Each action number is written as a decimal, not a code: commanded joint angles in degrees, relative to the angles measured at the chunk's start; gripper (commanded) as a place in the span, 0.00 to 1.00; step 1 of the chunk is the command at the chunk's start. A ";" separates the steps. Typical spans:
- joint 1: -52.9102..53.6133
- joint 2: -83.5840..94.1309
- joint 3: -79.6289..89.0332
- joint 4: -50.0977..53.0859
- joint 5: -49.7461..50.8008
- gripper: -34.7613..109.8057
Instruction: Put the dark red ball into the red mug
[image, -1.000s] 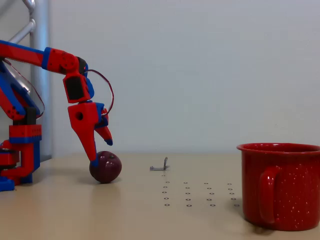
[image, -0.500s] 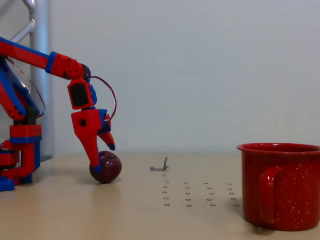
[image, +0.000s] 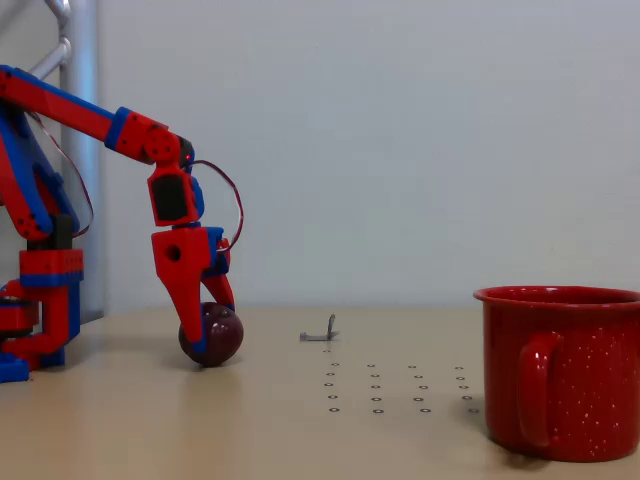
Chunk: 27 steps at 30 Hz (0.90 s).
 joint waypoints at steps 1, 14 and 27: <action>0.53 0.00 -5.19 -0.79 0.44 0.53; 1.41 -1.14 -7.65 1.76 -1.05 0.44; 2.90 2.29 -7.21 7.56 -0.97 0.57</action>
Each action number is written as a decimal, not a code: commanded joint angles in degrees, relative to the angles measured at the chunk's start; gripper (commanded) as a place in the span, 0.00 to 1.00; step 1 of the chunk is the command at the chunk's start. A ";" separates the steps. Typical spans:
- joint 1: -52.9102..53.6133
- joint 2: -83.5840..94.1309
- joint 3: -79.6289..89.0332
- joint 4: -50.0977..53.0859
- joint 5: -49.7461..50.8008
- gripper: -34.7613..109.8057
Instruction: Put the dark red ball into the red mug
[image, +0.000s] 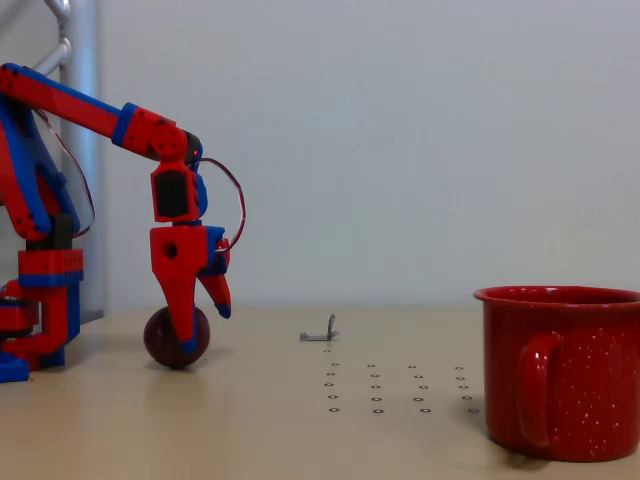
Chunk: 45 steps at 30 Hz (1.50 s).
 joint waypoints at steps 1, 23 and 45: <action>1.14 4.75 -3.87 2.11 -0.88 0.57; 2.20 12.66 -0.53 9.84 1.67 0.57; -33.22 14.41 -14.15 31.03 30.23 0.58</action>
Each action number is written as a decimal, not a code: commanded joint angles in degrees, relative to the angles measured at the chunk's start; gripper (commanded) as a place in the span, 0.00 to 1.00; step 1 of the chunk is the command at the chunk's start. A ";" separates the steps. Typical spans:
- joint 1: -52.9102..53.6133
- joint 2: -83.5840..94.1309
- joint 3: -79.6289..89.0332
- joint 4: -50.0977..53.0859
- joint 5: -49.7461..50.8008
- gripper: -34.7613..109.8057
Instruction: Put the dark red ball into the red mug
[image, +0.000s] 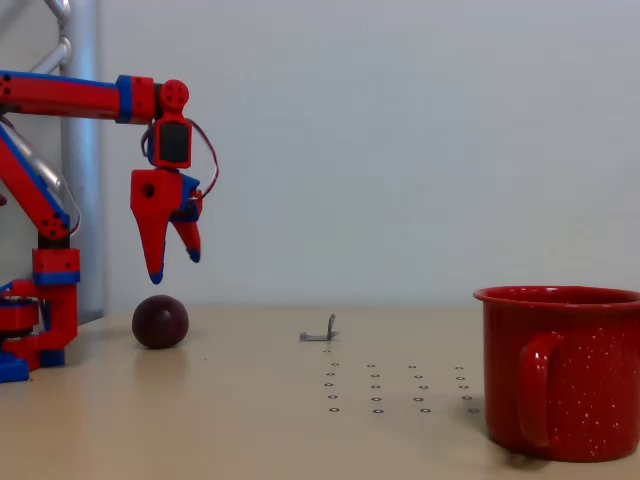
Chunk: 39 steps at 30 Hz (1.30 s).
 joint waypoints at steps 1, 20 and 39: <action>-2.99 2.90 -2.90 0.97 2.02 0.58; -9.05 -11.34 -9.58 4.13 0.18 0.56; -9.67 -3.52 -0.18 -13.97 -9.32 0.55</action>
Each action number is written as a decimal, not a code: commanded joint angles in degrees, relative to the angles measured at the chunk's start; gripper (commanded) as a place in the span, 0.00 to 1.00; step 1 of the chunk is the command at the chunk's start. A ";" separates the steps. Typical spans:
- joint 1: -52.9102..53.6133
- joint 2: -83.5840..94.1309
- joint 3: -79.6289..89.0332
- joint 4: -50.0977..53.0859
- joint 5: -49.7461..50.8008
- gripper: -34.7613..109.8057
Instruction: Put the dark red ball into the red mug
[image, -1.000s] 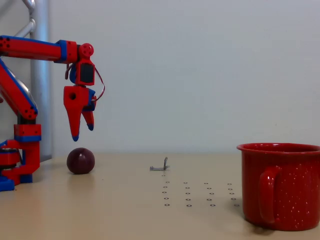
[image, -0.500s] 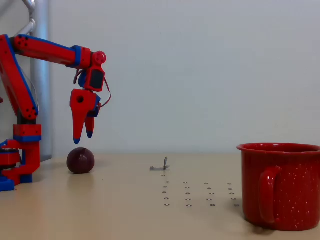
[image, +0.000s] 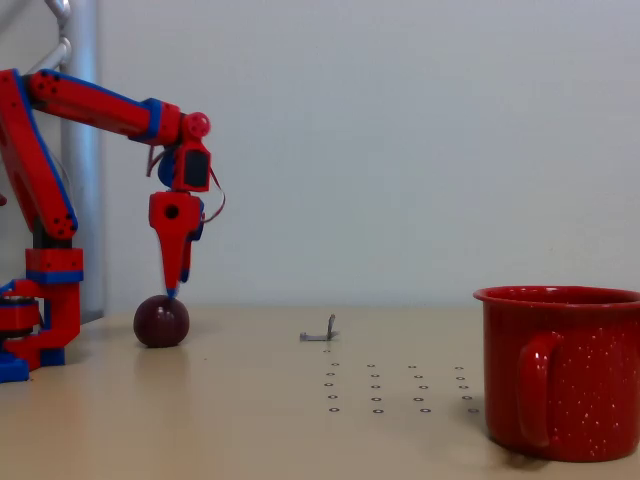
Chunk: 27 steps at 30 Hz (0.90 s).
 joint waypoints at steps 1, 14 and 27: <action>1.85 6.15 1.41 -4.83 -3.69 0.55; 1.76 9.40 7.03 -13.01 -14.06 0.55; 0.88 15.82 12.13 -12.13 -24.96 0.54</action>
